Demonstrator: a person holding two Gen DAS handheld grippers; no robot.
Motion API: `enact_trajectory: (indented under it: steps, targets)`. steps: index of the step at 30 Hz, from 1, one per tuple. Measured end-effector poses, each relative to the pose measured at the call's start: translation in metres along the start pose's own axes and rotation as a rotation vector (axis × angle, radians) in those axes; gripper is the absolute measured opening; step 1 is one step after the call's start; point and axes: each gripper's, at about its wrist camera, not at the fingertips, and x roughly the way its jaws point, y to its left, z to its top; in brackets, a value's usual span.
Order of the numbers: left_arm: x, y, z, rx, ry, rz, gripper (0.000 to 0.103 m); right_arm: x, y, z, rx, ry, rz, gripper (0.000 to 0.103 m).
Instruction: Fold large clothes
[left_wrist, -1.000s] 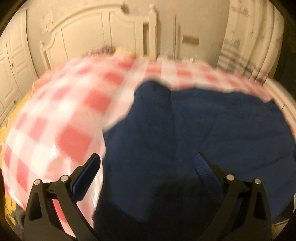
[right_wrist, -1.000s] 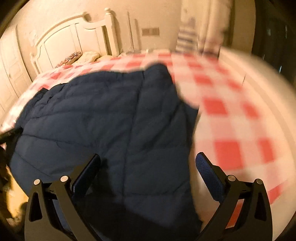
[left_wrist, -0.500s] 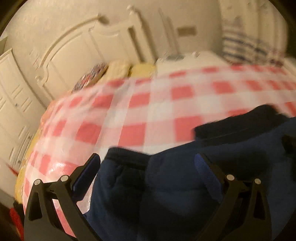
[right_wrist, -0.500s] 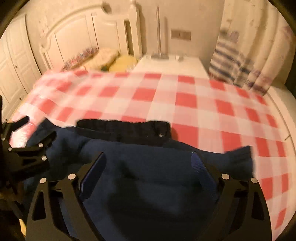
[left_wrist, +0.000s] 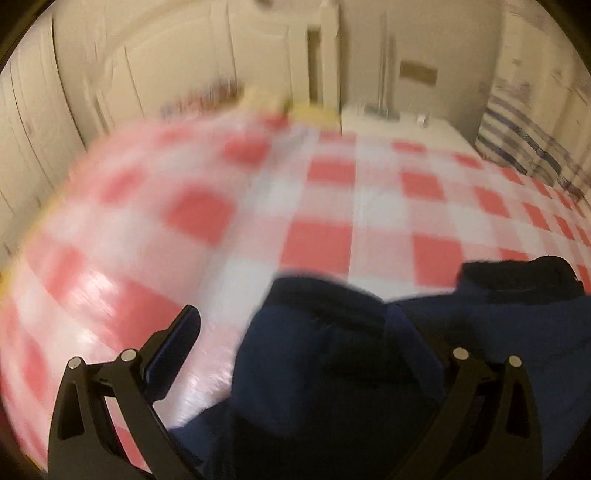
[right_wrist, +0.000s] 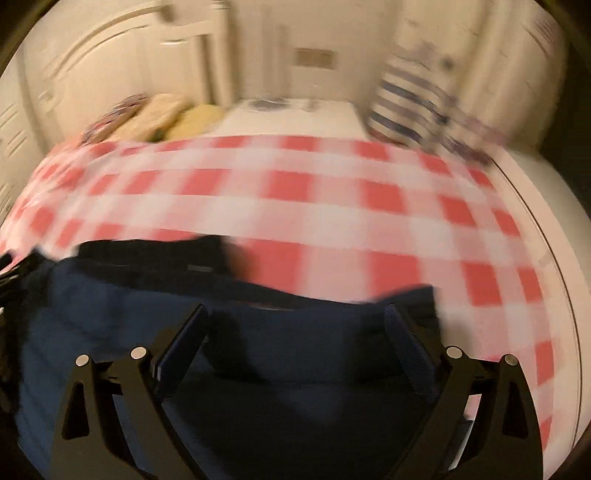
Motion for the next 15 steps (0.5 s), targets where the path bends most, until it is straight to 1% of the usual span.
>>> enact_trajectory:
  steps: [1, 2, 3, 5, 6, 7, 8, 9, 10, 12, 14, 15]
  targets:
    - [0.011, 0.004, -0.001, -0.023, 0.044, -0.045, 0.101, 0.006, -0.01, -0.003, 0.035, 0.006, 0.058, 0.092]
    - [0.014, 0.006, 0.0, -0.035, 0.053, -0.06, 0.101, 0.007, -0.017, -0.006, 0.067, -0.009, 0.098, 0.093]
    - [0.015, 0.007, -0.001, -0.043, 0.052, -0.066, 0.101, 0.007, -0.017, -0.006, 0.068, -0.017, 0.1, 0.093]
    - [0.016, 0.007, -0.002, -0.048, 0.053, -0.075, 0.101, 0.008, -0.011, -0.006, 0.044, -0.021, 0.078, 0.094]
    - [0.018, 0.009, -0.003, -0.058, 0.056, -0.087, 0.101, 0.009, -0.011, -0.007, 0.044, -0.023, 0.085, 0.095]
    - [0.019, 0.011, -0.003, -0.069, 0.06, -0.101, 0.101, 0.01, -0.013, -0.007, 0.053, -0.025, 0.101, 0.095]
    - [0.022, 0.016, -0.003, -0.094, 0.071, -0.13, 0.101, 0.011, -0.017, -0.007, 0.071, -0.027, 0.131, 0.095]
    - [0.022, 0.018, -0.003, -0.106, 0.067, -0.144, 0.101, 0.011, -0.024, -0.008, 0.1, -0.034, 0.178, 0.096]
    - [0.021, 0.018, -0.004, -0.11, 0.065, -0.149, 0.101, 0.01, -0.028, -0.008, 0.114, -0.041, 0.201, 0.096]
    - [0.021, 0.017, -0.004, -0.107, 0.066, -0.145, 0.101, 0.009, -0.028, -0.009, 0.116, -0.042, 0.203, 0.096]
    - [0.019, 0.017, -0.003, -0.111, 0.062, -0.133, 0.101, 0.008, -0.022, -0.005, 0.094, -0.019, 0.176, 0.096]
    - [0.012, 0.015, -0.003, -0.108, 0.043, -0.093, 0.101, 0.004, -0.02, -0.003, 0.089, -0.001, 0.147, 0.096]
